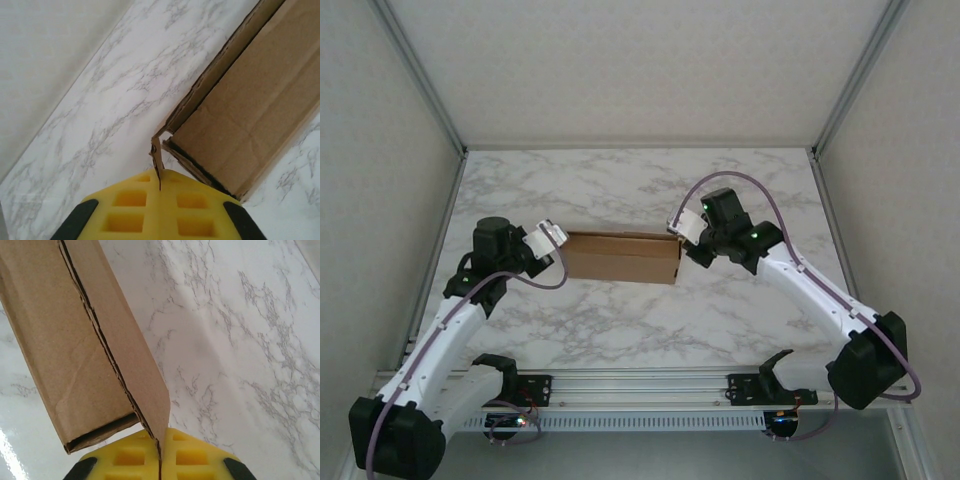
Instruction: Fold the paper box
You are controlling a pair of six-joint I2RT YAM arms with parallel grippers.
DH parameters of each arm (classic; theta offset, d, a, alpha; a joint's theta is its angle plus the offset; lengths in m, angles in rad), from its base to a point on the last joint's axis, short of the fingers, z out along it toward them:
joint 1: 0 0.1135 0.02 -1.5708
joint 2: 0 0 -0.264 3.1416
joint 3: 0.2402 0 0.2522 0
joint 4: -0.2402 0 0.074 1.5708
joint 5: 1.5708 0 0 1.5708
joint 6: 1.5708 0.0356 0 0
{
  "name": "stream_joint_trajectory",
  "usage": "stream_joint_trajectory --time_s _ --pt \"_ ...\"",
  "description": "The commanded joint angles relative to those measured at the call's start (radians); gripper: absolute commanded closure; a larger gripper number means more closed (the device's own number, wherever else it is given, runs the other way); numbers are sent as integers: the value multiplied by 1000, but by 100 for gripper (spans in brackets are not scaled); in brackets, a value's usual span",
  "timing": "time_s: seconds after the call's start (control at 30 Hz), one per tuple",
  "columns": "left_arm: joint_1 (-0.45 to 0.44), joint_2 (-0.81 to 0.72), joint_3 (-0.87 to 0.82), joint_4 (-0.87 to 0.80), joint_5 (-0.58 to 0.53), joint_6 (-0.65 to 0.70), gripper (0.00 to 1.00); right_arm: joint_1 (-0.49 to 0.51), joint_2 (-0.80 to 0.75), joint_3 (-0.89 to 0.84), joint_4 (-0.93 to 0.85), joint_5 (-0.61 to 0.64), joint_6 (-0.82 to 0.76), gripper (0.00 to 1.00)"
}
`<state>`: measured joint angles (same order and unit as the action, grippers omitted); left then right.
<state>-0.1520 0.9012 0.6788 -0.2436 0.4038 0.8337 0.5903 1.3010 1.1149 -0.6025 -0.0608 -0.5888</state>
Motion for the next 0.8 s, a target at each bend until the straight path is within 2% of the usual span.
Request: stream_joint_trajectory --time_s 0.0,0.23,0.5,0.67,0.77 --pt "-47 -10 27 -10 45 -149 100 2 41 83 -39 -54 82 97" --pt "-132 80 119 -119 40 -370 100 2 95 165 -81 -55 197 98" --pt "-137 127 182 -69 -49 -634 100 3 167 256 -157 -85 280 100" --pt "-139 199 224 -92 -7 -666 100 3 194 268 -166 -59 348 100" --pt "-141 226 251 -101 -39 -694 100 1 228 307 -207 -32 389 100"
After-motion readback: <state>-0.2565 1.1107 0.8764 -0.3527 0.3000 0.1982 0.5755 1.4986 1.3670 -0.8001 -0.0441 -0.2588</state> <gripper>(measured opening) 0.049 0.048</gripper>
